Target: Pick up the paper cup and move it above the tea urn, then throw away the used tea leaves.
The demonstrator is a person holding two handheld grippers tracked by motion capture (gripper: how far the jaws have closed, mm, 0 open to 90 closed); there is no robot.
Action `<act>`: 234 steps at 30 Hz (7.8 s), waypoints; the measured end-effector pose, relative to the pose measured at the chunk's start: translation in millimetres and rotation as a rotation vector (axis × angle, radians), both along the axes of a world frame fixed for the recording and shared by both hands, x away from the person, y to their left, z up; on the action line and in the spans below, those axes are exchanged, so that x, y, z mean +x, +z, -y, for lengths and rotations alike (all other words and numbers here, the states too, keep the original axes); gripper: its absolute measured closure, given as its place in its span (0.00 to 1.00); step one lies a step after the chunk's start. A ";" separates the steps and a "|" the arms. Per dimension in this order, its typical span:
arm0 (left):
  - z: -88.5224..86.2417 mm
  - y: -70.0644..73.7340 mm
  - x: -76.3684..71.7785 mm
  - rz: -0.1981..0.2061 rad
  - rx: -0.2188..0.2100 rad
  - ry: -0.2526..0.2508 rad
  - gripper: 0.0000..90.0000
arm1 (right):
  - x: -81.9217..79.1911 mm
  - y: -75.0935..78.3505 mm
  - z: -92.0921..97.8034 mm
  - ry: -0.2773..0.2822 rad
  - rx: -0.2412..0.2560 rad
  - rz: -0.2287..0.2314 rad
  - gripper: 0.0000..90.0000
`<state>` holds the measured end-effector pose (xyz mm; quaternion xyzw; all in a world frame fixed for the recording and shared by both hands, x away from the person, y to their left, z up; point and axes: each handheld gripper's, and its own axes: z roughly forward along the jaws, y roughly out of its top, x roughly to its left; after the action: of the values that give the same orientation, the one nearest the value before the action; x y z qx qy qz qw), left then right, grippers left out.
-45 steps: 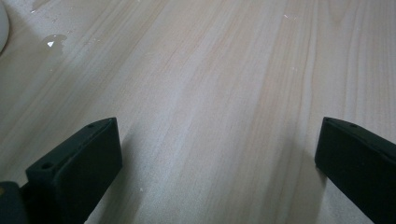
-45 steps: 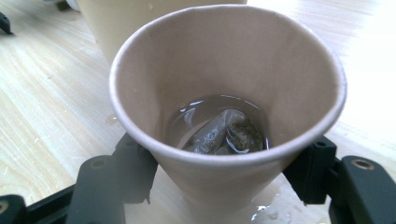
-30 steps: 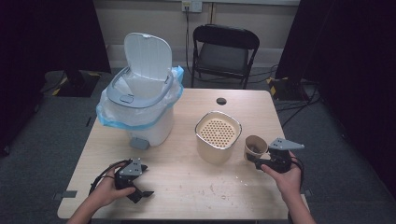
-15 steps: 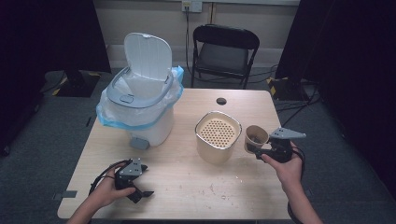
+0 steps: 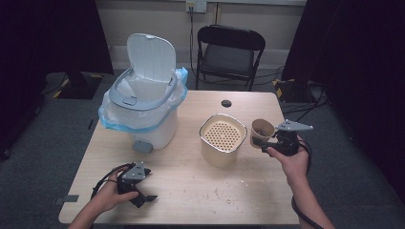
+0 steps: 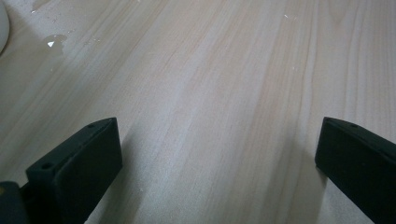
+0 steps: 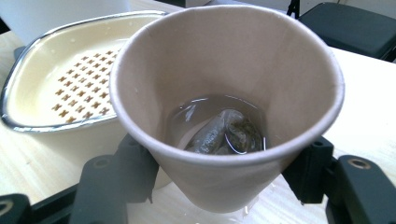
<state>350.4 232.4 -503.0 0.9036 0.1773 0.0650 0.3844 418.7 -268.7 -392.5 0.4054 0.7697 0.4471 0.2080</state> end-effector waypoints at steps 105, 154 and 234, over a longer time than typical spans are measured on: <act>-0.7 0.5 1.4 0.004 0.008 -0.017 0.00 | 71.9 39.2 -33.1 0.070 -0.376 0.314 0.44; -0.7 0.7 2.1 0.009 0.009 -0.025 0.00 | 48.3 64.2 -70.4 0.180 -0.901 0.598 0.46; -0.8 0.9 2.6 0.009 0.011 -0.029 0.00 | 37.8 87.8 -90.1 0.245 -0.799 0.511 0.47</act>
<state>353.0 233.1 -502.1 0.9079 0.1622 0.0646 0.3810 456.5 -178.6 -304.8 0.0775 0.8475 0.2233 0.4752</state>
